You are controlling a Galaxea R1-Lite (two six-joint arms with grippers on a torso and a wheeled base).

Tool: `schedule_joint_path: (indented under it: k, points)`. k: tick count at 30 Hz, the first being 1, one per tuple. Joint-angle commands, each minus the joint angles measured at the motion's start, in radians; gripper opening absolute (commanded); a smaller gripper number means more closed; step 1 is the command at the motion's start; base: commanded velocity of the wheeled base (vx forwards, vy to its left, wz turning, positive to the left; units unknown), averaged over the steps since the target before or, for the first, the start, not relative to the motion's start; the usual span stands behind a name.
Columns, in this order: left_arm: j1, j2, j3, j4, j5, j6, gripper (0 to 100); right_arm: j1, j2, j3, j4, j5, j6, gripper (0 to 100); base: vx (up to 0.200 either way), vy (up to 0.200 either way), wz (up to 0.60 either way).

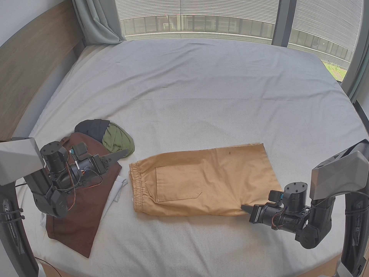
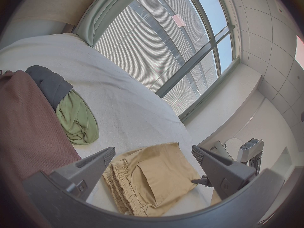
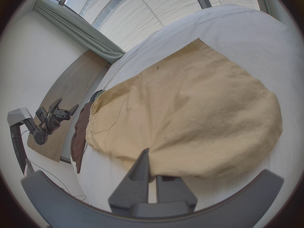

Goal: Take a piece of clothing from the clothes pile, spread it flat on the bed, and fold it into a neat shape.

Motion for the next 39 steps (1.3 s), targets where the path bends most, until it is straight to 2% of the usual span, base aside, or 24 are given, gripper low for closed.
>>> schedule_joint_path:
  k: [1,11,12,23,31,39]
  points:
    - [0.0,-0.008,0.003,-0.001,0.0,0.0,100,0.001,-0.007,0.012,0.0,0.0,-0.001,0,0.0,0.0,0.0]
    - [0.0,-0.01,0.005,-0.002,-0.006,0.003,100,-0.002,0.007,0.008,0.0,0.003,0.001,0,0.0,0.0,0.0]
    - [0.0,-0.01,0.006,-0.002,-0.006,0.003,100,0.0,0.007,0.006,0.0,0.003,0.001,100,0.0,0.0,0.0]
    - [-0.002,-0.018,0.02,-0.002,-0.022,0.014,100,0.026,-0.006,0.077,0.002,0.012,-0.002,100,0.0,0.0,0.0]
    - [-0.002,-0.033,0.023,-0.002,-0.023,0.04,100,0.084,-0.082,0.157,0.0,0.076,-0.004,100,0.0,0.0,0.0]
    - [-0.002,-0.064,0.059,-0.002,-0.051,0.04,100,0.095,-0.147,0.143,0.0,0.085,-0.002,100,0.0,0.0,0.0]
